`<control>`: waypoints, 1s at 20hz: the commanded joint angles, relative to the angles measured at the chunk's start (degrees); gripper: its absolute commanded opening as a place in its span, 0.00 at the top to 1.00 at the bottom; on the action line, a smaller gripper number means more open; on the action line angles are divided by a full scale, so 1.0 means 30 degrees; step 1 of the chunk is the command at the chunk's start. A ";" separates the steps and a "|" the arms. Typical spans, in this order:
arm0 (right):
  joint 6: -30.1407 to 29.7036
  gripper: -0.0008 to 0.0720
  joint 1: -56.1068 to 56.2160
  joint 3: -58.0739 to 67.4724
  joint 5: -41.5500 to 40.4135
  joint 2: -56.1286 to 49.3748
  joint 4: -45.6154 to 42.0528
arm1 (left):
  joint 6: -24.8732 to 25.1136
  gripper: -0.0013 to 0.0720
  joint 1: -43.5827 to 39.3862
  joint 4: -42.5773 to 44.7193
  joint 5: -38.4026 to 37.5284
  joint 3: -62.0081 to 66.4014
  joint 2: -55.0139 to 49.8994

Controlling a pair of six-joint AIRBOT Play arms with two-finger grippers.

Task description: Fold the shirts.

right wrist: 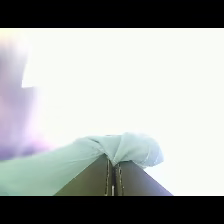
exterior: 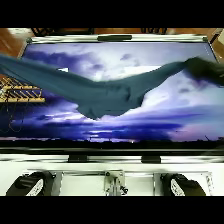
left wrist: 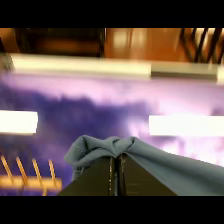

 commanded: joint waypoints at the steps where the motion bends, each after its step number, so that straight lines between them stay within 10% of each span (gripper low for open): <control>1: 0.0750 0.89 -0.1931 0.2397 -0.0495 0.4743 -0.1945 | 0.0036 0.94 0.0401 -0.0692 -0.0699 0.2652 0.1756; 9: 0.3315 0.89 -0.2208 0.2390 0.1749 0.5807 -0.7169 | 0.0036 0.94 0.0430 -0.0809 -0.9683 0.0372 0.2841; 15: 0.3577 0.89 -0.2193 -0.0372 0.5654 -0.0007 -0.6382 | -0.1129 0.94 0.0423 -0.2251 -0.6186 -0.8189 0.2761; 20: 0.3861 0.89 -0.2178 -0.4998 -0.1734 -0.5544 0.1778 | -0.1115 0.94 0.0423 -0.7475 -0.1056 -1.1285 0.2178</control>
